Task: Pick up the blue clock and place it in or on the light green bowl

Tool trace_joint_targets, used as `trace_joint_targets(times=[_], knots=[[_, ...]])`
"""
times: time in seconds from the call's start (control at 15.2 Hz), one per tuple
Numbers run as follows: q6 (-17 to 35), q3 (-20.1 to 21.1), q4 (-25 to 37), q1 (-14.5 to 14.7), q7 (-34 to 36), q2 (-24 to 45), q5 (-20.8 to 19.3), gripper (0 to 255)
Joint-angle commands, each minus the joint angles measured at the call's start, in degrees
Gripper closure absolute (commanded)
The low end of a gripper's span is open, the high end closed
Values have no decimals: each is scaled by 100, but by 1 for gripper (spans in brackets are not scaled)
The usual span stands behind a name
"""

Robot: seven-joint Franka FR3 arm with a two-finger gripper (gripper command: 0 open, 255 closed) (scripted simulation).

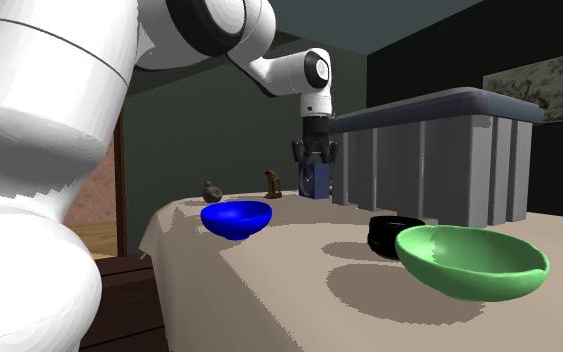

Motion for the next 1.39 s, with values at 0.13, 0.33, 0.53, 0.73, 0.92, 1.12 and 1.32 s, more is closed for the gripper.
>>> trace_joint_targets(times=[0.13, 0.33, 0.53, 0.73, 0.92, 1.12, 1.32], knots=[[-344, 0, 416, 5, -3, 74, -4, 255], [-619, 1, 771, 13, -1, 155, -10, 255], [-910, 2, 1171, 23, 1, 263, -17, 255], [-1188, 3, 1573, 34, 4, 387, -26, 255], [-934, -89, 727, -217, -312, -205, 42, 255], [-769, -208, 81, -446, -647, -685, 94, 255], [-661, -350, -431, -657, -997, -1087, 128, 255]])
